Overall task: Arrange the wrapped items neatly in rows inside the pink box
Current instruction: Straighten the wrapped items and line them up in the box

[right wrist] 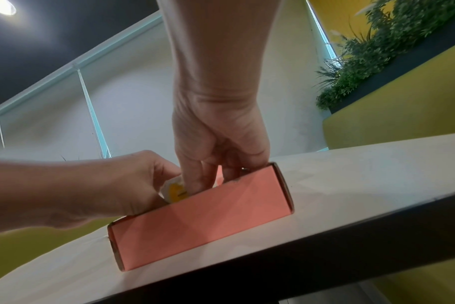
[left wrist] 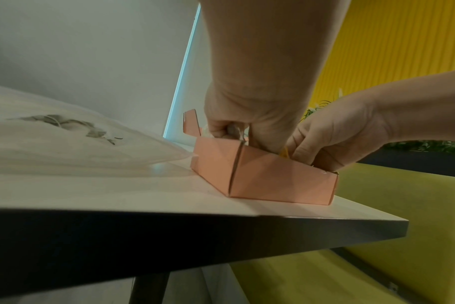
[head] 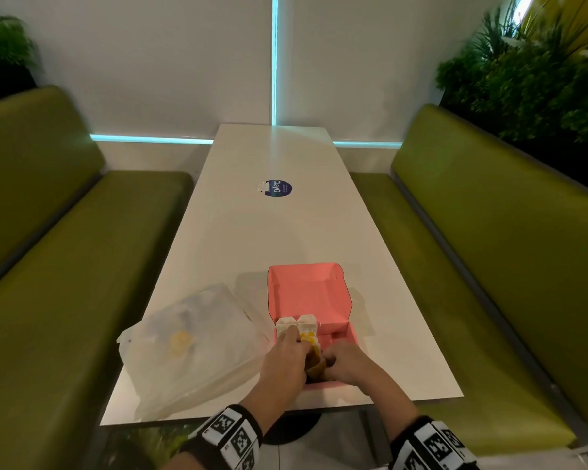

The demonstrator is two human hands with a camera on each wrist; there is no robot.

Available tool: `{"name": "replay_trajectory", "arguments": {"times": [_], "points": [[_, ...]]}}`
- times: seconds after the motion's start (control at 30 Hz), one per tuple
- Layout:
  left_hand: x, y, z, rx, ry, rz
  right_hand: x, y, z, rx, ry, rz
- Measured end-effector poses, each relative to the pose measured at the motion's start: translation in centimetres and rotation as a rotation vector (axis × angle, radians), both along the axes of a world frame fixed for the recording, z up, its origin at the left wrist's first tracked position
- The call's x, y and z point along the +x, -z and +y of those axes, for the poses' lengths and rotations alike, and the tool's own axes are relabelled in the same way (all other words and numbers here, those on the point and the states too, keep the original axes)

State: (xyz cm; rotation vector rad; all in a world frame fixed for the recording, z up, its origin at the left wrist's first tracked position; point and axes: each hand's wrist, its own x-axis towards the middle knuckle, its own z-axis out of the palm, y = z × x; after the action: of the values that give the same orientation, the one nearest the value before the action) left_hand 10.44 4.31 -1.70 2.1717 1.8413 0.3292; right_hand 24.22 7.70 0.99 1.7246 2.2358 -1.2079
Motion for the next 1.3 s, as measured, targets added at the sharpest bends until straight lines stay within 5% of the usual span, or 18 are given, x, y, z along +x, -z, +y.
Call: {"name": "replay_trajectory", "arguments": {"times": [0.23,0.57,0.93,1.03,1.17,1.3], "points": [[-1.0,-0.6,0.2,0.002,-0.009,-0.185,-0.7,0.7,-0.3,0.022,0.098,0.001],[-2.9,-3.2,0.3,-0.113,-0.173,-0.786,-1.2,0.1,-0.8,0.129,0.205,0.029],[-2.8,-4.0,-0.5,-0.082,-0.153,-0.989,-1.5,-0.5,-1.2,0.220,0.190,-0.063],[-2.8,-4.2,-0.7,-0.071,-0.148,-1.043,-1.3,-1.7,-0.8,0.304,0.280,0.067],[-2.6,-4.9,-0.9,-0.135,-0.096,-1.193,-1.2,-5.1,-0.6,0.240,0.341,0.518],[-2.3,-5.4,-1.0,-0.129,-0.036,-1.215,-1.5,-6.4,-0.8,0.255,0.172,0.458]]}}
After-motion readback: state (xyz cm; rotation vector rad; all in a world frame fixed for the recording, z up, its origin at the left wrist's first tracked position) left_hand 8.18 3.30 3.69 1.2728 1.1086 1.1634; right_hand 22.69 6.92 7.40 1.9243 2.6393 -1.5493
